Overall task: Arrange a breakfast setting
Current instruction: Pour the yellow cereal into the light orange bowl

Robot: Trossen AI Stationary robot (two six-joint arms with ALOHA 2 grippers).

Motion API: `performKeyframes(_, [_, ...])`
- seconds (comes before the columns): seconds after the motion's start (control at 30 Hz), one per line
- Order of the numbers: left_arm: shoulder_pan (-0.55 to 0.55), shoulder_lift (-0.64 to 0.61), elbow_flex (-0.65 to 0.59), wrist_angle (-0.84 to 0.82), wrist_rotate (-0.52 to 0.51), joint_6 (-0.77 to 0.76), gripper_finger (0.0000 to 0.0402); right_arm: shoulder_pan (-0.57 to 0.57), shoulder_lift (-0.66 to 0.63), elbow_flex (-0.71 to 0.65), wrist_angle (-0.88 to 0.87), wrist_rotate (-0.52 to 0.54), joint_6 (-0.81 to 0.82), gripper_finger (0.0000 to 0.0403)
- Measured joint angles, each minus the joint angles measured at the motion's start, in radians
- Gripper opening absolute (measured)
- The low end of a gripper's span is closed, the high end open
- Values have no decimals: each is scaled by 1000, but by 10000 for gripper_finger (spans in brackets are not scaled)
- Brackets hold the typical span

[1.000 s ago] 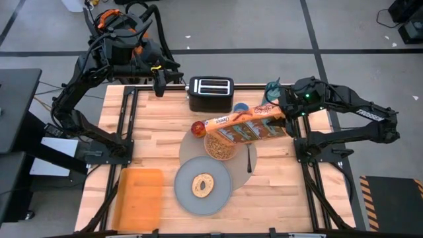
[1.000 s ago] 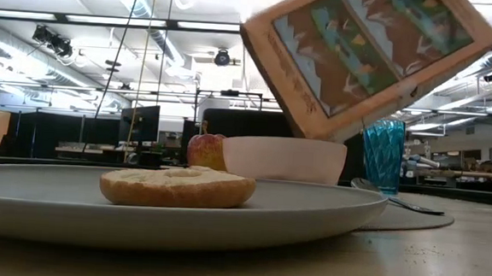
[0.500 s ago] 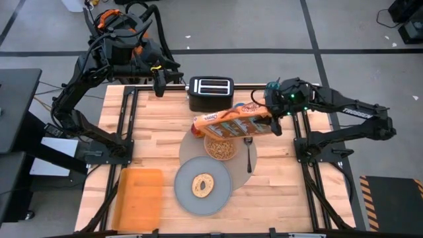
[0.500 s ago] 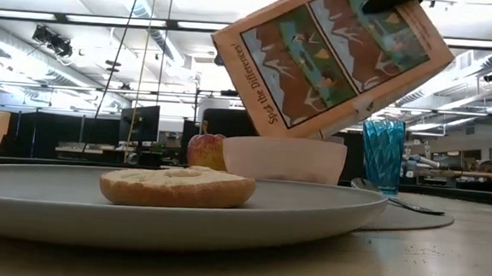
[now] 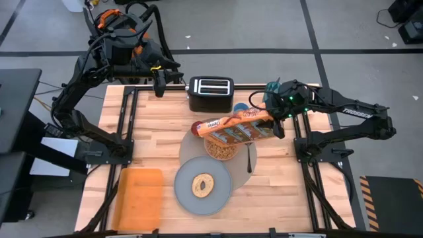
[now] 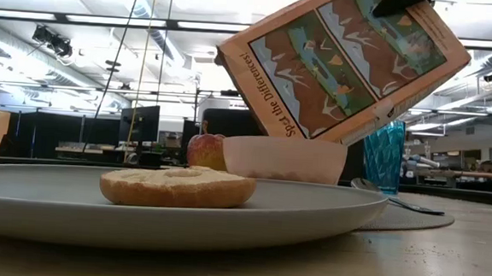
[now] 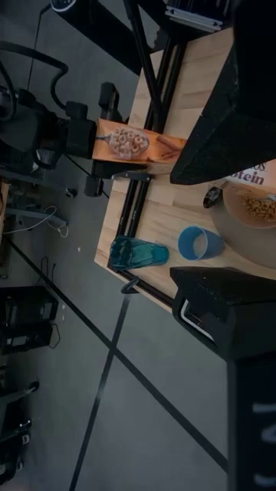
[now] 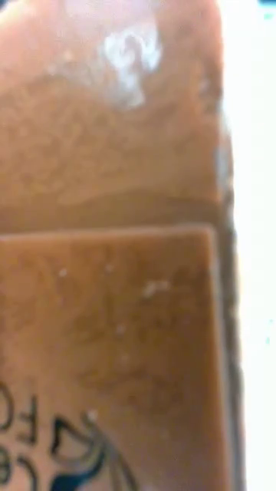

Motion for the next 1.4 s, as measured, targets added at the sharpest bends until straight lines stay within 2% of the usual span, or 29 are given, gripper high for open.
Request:
performKeyframes(0.53, [0, -2, 0, 1, 0, 3, 192, 0, -209, -4, -73, 13, 115, 213])
performKeyframes(0.93, [-6, -39, 0, -37, 1, -84, 192, 0, -508, -296, 72, 43, 295, 213])
performKeyframes(1.17, [-4, -64, 0, -106, -3, -188, 192, 0, -716, -385, 84, 115, 313, 213])
performKeyframes(1.4, [-18, -63, 1, -97, -3, -229, 192, 0, -878, -408, 75, 85, 364, 213])
